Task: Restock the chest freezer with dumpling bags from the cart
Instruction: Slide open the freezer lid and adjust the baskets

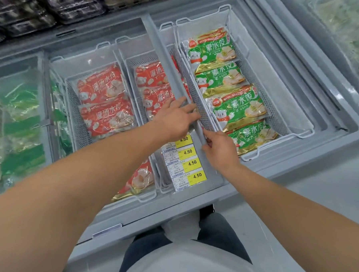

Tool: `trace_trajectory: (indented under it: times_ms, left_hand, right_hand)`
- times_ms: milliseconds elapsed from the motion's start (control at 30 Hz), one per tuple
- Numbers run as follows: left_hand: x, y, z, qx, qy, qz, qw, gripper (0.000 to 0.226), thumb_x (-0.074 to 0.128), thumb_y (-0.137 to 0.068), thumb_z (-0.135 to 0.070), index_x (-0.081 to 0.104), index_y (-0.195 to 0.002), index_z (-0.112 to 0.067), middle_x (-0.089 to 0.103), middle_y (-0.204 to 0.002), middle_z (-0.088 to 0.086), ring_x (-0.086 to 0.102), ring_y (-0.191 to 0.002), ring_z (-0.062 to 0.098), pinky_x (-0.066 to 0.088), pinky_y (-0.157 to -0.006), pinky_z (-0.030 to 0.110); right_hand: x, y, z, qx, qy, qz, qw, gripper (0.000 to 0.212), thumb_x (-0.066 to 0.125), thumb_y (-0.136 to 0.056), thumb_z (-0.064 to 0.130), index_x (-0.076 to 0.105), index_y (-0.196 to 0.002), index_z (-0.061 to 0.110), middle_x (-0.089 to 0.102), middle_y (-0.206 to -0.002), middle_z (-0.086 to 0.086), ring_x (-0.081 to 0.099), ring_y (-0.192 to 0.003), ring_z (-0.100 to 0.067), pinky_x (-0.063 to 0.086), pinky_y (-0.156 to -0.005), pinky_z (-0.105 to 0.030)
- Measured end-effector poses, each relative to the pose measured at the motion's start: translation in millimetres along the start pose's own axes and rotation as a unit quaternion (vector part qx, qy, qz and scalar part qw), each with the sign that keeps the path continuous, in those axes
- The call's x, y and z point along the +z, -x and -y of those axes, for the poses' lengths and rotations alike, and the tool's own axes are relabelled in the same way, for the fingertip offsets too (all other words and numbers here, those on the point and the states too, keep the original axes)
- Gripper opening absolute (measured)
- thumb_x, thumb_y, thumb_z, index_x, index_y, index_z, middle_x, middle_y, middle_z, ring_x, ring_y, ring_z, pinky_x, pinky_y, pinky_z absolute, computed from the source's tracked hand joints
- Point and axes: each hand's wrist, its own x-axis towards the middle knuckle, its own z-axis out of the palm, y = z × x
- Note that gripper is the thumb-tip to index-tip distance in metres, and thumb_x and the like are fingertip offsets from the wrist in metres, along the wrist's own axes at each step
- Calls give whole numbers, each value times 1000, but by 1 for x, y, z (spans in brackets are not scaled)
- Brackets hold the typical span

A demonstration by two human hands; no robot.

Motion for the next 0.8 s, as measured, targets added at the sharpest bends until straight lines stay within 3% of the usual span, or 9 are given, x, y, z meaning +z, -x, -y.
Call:
trace_trajectory:
  times_ms: [167,400,533,633,800]
  left_hand:
    - [7,28,24,22,-1,-3,1000,55,47,-101,-33,29,-153,-37,15,-166,-5,4,-153,31,5,-122,59]
    - [29,74,68,43,-10,-14,999,53,50,-101,-37,34,-151,-34,21,-164,-2,9,-153,31,8,-121,61]
    - [42,100,91,42,-9,-21,999,52,47,-102,-38,33,-151,-34,19,-165,-4,9,-153,31,8,-121,60]
    - [50,121,107,29,-3,-19,999,51,43,-102,-41,33,-151,-36,21,-164,-4,8,-153,30,9,-120,59]
    - [62,156,127,-1,7,-22,1000,48,40,-102,-41,35,-149,-38,20,-164,-7,8,-153,29,10,-121,59]
  right_hand:
    - [25,13,31,20,21,-11,1000,50,61,-89,11,58,-138,18,63,-103,-18,61,-90,-36,53,-78,-42]
    - [66,34,84,54,39,-27,997,29,60,-86,7,70,-113,15,57,-86,-8,58,-80,-31,46,-68,-35]
    - [91,43,102,32,9,-14,999,35,59,-88,10,68,-121,18,64,-91,-12,52,-75,-24,32,-65,-26]
    - [104,51,113,0,-10,6,1000,34,58,-88,8,68,-120,12,54,-85,-6,45,-73,-20,25,-63,-28]
    - [120,63,136,-44,-50,38,997,44,61,-92,9,59,-136,13,58,-100,-11,56,-87,-25,36,-73,-26]
